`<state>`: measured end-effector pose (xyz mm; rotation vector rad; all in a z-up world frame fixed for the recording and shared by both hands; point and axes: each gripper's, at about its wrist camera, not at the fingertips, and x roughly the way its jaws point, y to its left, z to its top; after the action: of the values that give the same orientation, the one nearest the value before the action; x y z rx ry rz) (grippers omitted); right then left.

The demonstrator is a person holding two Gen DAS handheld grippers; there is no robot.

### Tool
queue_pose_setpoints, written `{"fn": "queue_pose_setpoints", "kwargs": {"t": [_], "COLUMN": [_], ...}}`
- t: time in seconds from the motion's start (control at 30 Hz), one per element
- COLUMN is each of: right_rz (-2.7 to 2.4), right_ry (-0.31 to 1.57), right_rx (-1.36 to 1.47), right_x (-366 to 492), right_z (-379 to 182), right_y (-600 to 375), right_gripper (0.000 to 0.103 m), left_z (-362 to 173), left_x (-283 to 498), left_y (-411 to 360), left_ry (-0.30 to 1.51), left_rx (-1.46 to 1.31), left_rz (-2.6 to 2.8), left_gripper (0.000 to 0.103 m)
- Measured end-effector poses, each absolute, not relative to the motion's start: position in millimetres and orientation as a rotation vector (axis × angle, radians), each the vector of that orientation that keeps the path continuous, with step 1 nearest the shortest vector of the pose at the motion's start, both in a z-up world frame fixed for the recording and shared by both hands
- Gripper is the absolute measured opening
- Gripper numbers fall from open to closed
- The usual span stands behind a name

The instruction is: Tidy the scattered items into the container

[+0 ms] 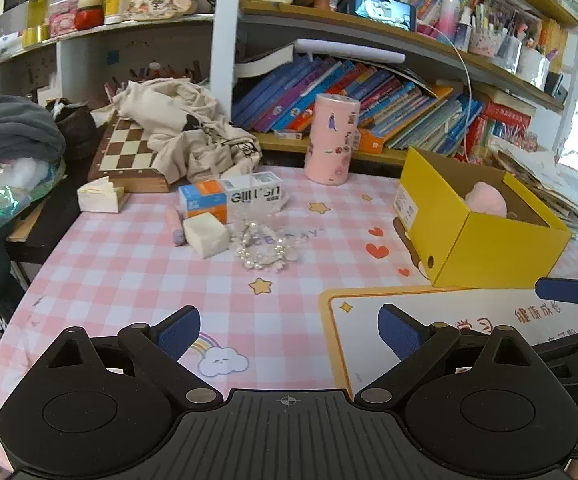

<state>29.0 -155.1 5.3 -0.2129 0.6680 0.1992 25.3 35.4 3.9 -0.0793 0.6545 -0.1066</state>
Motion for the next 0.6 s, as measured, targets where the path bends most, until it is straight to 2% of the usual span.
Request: {"fn": "queue_pose_setpoints", "kwargs": {"t": [0.6], "right_rz": [0.353], "right_ry": [0.721], "right_rx": [-0.242], "right_x": [55.3], "right_z": [-1.8], "right_y": [-125.9], "right_gripper": [0.103], "left_z": [-4.4], "left_x": [35.5], "left_y": [59.1], "left_ry": [0.668], "left_rx": [-0.146], "left_rz": [-0.061], "left_gripper": [0.098]}}
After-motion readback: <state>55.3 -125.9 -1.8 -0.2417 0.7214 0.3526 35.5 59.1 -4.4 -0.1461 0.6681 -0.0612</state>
